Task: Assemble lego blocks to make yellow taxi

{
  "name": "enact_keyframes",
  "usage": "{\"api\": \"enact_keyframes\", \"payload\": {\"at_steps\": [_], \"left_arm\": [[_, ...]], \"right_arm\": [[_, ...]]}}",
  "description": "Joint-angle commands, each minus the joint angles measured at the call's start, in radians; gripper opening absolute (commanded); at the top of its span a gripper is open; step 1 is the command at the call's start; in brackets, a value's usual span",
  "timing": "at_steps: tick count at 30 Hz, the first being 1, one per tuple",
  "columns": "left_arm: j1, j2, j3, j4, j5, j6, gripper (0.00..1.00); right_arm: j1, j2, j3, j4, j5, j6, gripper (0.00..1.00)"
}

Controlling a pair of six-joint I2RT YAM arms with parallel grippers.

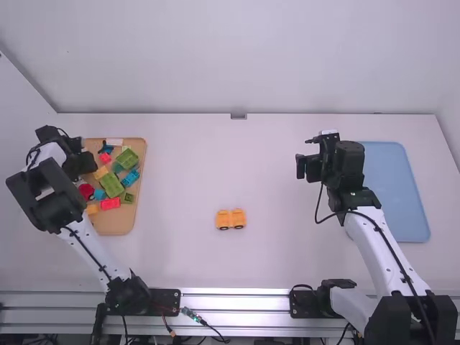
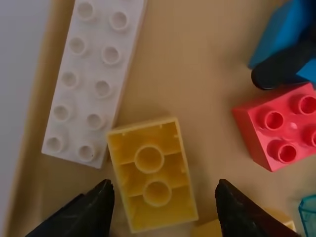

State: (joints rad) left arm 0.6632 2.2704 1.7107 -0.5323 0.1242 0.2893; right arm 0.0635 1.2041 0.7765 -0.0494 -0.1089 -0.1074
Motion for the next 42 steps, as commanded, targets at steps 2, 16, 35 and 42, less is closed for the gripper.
{"api": "enact_keyframes", "payload": {"at_steps": [2, 16, 35, 42], "left_arm": [[-0.003, 0.006, -0.014, -0.001, 0.014, -0.066, 0.52], [-0.003, 0.006, -0.083, 0.095, 0.014, -0.132, 0.42], [-0.015, 0.006, -0.083, 0.115, 0.015, -0.157, 0.29], [-0.014, 0.005, -0.052, 0.076, 0.015, -0.161, 0.02]], "right_arm": [[0.003, 0.004, 0.019, -0.001, 0.001, 0.003, 0.99], [0.003, 0.004, 0.019, -0.003, 0.0, 0.003, 0.99], [0.003, 0.004, 0.019, -0.003, 0.0, 0.003, 0.99], [0.003, 0.004, 0.019, 0.001, -0.004, 0.004, 0.99]]}}
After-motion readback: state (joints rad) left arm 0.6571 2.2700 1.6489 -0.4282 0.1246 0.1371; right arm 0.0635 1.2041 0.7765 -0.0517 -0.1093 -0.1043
